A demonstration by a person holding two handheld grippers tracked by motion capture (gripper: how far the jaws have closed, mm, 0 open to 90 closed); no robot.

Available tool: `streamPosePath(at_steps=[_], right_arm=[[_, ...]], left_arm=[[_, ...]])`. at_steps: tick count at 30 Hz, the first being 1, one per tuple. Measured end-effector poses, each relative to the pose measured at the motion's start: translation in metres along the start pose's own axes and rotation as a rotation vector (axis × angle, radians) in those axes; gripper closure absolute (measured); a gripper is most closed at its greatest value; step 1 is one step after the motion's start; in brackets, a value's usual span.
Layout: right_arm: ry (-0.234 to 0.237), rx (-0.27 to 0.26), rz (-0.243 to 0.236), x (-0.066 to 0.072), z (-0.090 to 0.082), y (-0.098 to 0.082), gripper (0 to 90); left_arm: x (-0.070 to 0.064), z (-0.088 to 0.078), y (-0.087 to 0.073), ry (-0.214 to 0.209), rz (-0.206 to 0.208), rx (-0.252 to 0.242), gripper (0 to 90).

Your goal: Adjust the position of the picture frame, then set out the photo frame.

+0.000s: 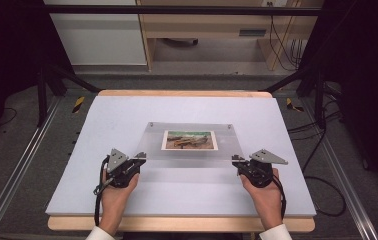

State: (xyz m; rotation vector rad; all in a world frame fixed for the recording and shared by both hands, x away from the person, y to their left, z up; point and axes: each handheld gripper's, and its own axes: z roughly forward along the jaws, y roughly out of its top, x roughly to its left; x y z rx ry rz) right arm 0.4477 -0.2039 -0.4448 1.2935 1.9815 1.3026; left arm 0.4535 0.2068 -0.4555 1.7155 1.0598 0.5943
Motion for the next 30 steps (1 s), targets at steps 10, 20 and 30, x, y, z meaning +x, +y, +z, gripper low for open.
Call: streamPosePath(at_steps=[10,20,30], right_arm=[[0.003,0.020,0.000,-0.001,0.002,-0.004,84.0],[0.004,0.049,0.003,0.000,0.003,-0.008,84.1],[0.005,0.076,0.005,0.000,0.004,-0.012,84.3]], left_arm=[[-0.003,-0.001,-0.006,0.015,-0.006,0.013,82.9],[-0.004,0.000,-0.010,0.013,0.003,0.042,82.9],[-0.004,0.001,-0.013,0.014,0.011,0.065,83.4]])
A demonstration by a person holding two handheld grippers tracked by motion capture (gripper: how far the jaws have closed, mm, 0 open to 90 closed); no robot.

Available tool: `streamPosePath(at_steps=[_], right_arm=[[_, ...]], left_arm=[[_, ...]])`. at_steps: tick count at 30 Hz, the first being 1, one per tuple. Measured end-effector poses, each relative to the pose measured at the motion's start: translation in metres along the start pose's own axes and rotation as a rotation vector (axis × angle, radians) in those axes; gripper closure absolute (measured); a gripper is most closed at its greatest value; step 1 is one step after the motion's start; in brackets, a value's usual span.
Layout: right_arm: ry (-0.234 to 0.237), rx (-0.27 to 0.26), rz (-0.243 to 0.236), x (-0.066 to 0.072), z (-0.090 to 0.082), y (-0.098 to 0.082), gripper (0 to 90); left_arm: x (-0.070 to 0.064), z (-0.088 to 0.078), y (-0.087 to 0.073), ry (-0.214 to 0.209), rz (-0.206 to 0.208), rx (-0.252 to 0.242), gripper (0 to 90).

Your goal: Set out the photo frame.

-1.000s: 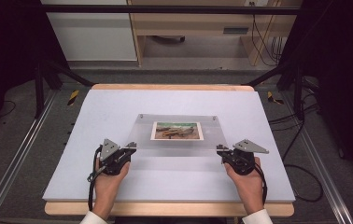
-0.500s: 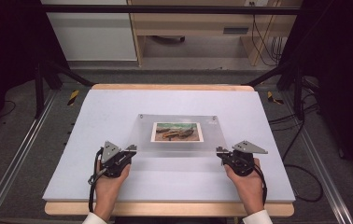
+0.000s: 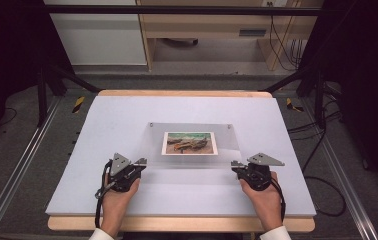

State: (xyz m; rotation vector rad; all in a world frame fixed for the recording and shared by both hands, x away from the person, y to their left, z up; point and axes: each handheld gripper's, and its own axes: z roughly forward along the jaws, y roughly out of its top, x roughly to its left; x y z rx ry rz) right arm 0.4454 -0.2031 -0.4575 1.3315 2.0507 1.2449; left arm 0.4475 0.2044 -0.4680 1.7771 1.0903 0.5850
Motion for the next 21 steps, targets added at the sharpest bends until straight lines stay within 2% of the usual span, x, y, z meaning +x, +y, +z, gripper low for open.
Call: streamPosePath(at_steps=[21], right_arm=[[-0.007,0.025,-0.001,-0.0013,0.0025,-0.0036,84.1]], left_arm=[[-0.0022,0.0031,-0.0043,0.001,0.006,0.035,83.1]])
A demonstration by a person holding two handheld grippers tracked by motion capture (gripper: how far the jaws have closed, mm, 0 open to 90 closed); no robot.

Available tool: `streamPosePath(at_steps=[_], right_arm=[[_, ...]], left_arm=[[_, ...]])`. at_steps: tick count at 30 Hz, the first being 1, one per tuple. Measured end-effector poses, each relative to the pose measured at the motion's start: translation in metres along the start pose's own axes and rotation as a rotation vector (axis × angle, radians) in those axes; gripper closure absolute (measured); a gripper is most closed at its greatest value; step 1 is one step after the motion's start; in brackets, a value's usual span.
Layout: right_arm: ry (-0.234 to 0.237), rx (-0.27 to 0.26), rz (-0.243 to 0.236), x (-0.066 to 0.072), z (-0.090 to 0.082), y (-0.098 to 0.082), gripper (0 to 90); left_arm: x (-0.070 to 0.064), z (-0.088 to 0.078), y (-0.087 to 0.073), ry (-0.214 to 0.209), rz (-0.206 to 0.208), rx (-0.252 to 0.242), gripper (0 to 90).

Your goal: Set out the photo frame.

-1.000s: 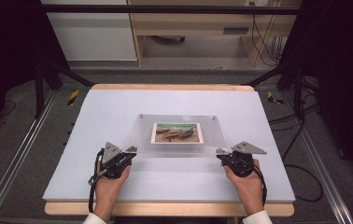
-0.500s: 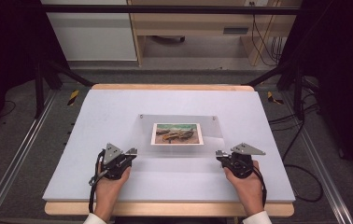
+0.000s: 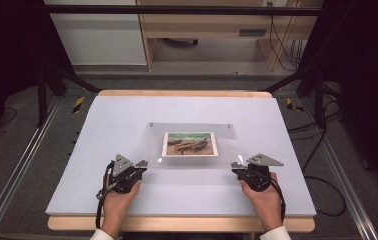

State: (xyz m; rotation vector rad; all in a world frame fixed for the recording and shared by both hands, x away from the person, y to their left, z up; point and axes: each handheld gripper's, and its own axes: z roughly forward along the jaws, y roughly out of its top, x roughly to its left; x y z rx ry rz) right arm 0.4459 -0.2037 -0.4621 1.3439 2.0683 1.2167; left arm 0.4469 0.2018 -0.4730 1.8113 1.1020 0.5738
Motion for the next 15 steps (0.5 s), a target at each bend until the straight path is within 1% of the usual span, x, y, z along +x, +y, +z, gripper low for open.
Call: streamPosePath(at_steps=[8,9,12,13,15], right_arm=[[-0.004,0.022,-0.009,-0.0004,0.0018,-0.0027,84.1],[-0.006,0.029,-0.001,0.0004,0.0019,-0.0032,84.1],[-0.007,0.039,-0.009,0.0003,0.0028,-0.0043,84.0],[-0.005,0.044,-0.003,0.0008,0.0029,-0.0046,84.0],[-0.006,0.051,-0.011,0.0004,0.0039,-0.0057,83.9]], left_arm=[[0.0002,0.0025,-0.0021,0.000,0.000,0.017,83.3],[0.0003,0.0027,-0.0023,0.000,0.000,0.018,83.3],[0.0007,0.0036,-0.0035,-0.001,-0.002,0.029,83.4],[0.0009,0.0039,-0.0038,-0.001,-0.001,0.035,83.4],[0.0008,0.0043,-0.0043,-0.001,-0.003,0.040,83.4]])
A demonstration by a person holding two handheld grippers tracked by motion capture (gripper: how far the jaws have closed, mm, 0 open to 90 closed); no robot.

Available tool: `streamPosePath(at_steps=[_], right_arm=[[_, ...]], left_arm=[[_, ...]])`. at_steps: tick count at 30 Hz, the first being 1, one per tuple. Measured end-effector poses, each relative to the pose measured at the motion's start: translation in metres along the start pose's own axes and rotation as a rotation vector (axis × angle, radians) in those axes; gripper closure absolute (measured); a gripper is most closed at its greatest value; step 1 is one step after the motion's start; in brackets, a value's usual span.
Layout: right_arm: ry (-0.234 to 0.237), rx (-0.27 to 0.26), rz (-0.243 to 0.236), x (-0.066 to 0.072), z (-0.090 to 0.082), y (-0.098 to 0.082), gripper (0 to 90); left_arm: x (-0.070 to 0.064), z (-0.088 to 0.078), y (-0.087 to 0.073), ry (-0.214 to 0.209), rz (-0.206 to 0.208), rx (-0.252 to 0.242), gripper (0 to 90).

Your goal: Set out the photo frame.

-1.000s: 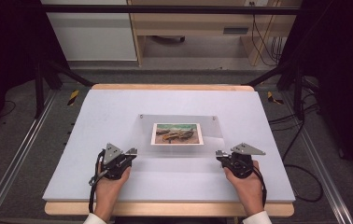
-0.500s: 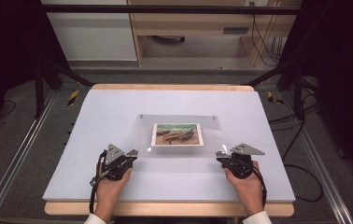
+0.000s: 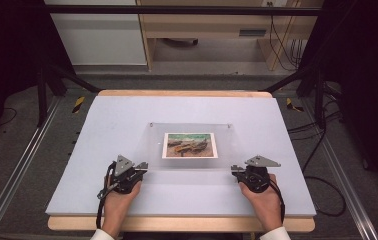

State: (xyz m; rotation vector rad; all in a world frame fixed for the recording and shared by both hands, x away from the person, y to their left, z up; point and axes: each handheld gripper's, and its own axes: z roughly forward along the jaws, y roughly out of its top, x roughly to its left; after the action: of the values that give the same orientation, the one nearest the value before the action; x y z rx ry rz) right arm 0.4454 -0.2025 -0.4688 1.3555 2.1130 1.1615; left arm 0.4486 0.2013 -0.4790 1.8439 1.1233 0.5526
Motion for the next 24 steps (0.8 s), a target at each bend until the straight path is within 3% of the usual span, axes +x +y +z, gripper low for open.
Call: streamPosePath(at_steps=[17,20,24], right_arm=[[0.009,0.011,0.001,-0.0004,0.0013,-0.0010,81.3],[0.014,0.014,0.004,0.0003,0.0012,-0.0010,74.6],[0.011,0.014,0.017,0.0017,-0.0013,-0.0019,56.3]], left_arm=[[0.0001,-0.0012,0.0000,-0.014,0.000,0.007,82.1],[-0.0021,-0.0020,0.0002,-0.020,0.007,0.025,74.5],[-0.0023,-0.0033,-0.0013,-0.027,-0.004,0.054,56.4]])
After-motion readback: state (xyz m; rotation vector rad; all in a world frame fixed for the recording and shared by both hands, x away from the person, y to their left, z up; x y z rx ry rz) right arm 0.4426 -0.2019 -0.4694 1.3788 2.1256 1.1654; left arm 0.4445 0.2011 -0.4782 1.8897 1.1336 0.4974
